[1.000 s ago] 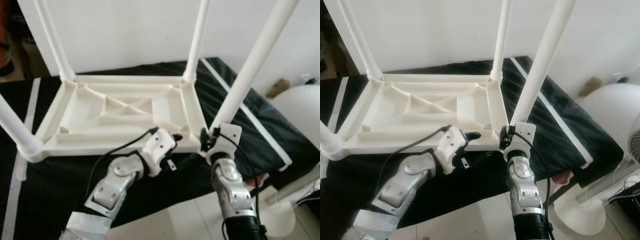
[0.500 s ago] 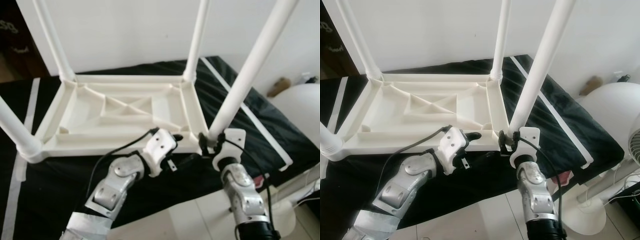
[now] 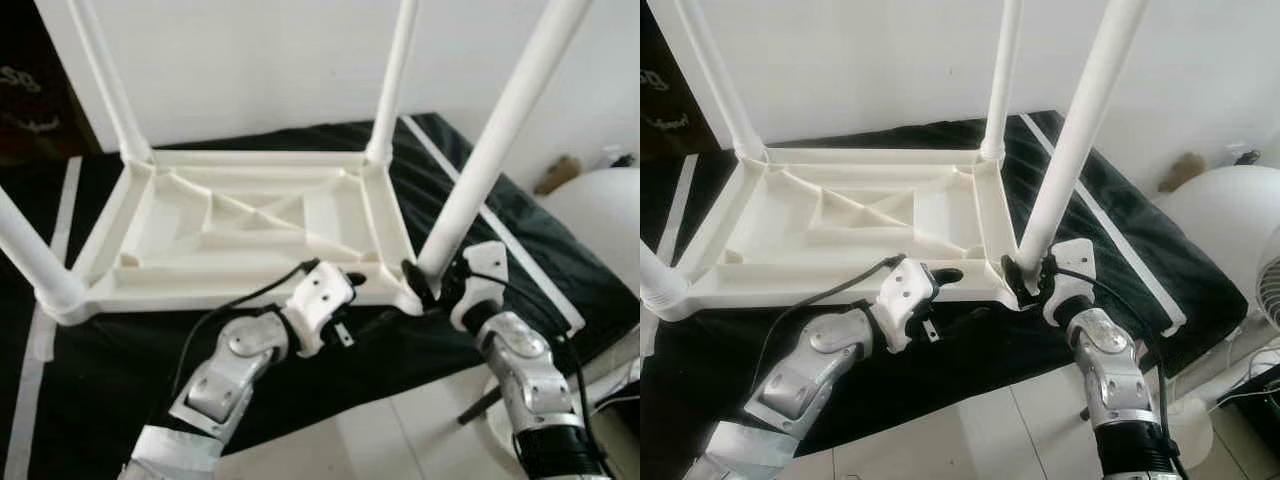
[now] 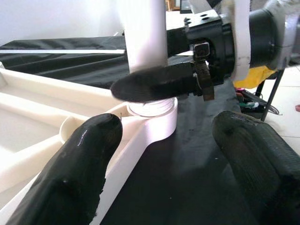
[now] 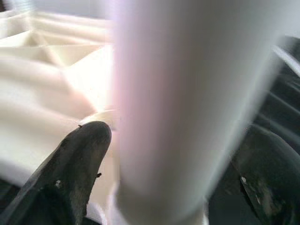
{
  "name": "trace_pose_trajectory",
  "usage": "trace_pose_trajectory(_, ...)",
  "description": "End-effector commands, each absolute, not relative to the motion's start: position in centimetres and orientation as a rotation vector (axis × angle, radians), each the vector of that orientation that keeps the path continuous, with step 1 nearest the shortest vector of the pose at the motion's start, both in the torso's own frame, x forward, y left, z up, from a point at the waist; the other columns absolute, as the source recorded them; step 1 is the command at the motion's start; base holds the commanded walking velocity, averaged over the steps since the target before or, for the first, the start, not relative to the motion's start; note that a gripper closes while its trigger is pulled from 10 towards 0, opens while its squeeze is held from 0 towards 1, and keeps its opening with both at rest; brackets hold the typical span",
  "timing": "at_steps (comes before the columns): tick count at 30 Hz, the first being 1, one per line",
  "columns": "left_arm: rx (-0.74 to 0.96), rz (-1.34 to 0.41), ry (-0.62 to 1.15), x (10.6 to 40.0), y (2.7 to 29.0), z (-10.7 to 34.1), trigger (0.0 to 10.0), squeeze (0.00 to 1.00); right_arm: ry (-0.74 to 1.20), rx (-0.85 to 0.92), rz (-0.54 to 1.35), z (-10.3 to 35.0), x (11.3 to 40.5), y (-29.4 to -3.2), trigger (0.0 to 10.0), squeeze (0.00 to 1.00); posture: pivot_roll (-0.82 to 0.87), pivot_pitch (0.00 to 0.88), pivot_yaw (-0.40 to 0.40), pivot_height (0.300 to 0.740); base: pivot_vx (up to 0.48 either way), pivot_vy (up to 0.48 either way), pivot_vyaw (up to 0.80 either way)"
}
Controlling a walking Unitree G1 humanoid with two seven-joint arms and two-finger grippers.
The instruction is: Building children table
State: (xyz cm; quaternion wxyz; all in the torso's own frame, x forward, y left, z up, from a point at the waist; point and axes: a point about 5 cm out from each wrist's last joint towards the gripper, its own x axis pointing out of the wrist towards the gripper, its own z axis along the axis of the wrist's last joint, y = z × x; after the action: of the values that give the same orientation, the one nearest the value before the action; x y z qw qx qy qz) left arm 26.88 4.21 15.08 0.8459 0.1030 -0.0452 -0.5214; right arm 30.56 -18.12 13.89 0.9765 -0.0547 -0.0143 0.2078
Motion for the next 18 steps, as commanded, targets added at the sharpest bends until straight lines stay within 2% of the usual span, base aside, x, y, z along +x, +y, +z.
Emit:
trace_pose_trajectory(1,0.235,-1.123,-0.075,26.85,4.15,14.56,10.0,0.00,-0.026,-0.123,0.474,13.83,30.80,-17.87,10.0,0.00,-0.06,0.022,-0.013,0.740,0.000,0.000,0.00)
trace_pose_trajectory(4,0.236,-1.119,-0.078,26.95,4.22,14.67,10.0,0.00,-0.018,-0.146,0.524,13.77,31.15,-17.65,10.0,0.00,-0.06,0.019,-0.017,0.740,0.000,0.000,0.00)
trace_pose_trajectory(5,0.237,-1.115,-0.078,26.97,4.28,14.70,10.0,0.00,-0.015,-0.149,0.542,13.69,31.19,-17.59,4.9,0.00,-0.05,0.020,-0.018,0.740,0.000,0.000,0.00)
trace_pose_trajectory(6,0.237,-1.112,-0.079,26.99,4.33,14.72,10.0,0.00,-0.008,-0.152,0.555,13.58,31.20,-17.56,4.1,0.00,-0.05,0.021,-0.021,0.740,0.000,0.000,0.00)
trace_pose_trajectory(7,0.236,-1.110,-0.078,26.99,4.37,14.73,10.0,0.00,0.000,-0.156,0.563,13.46,31.23,-17.56,3.7,0.00,-0.05,0.021,-0.021,0.740,0.000,0.000,0.00)
trace_pose_trajectory(8,0.235,-1.109,-0.079,26.95,4.39,14.74,10.0,0.00,0.002,-0.162,0.570,13.39,31.20,-17.59,0.0,0.00,-0.05,0.023,-0.024,0.740,0.000,0.000,0.00)
trace_pose_trajectory(18,0.231,-1.101,-0.077,26.86,4.43,14.63,10.0,0.00,0.019,-0.196,0.583,13.01,31.31,-18.55,0.0,0.00,-0.05,0.031,-0.028,0.740,0.000,0.000,0.00)
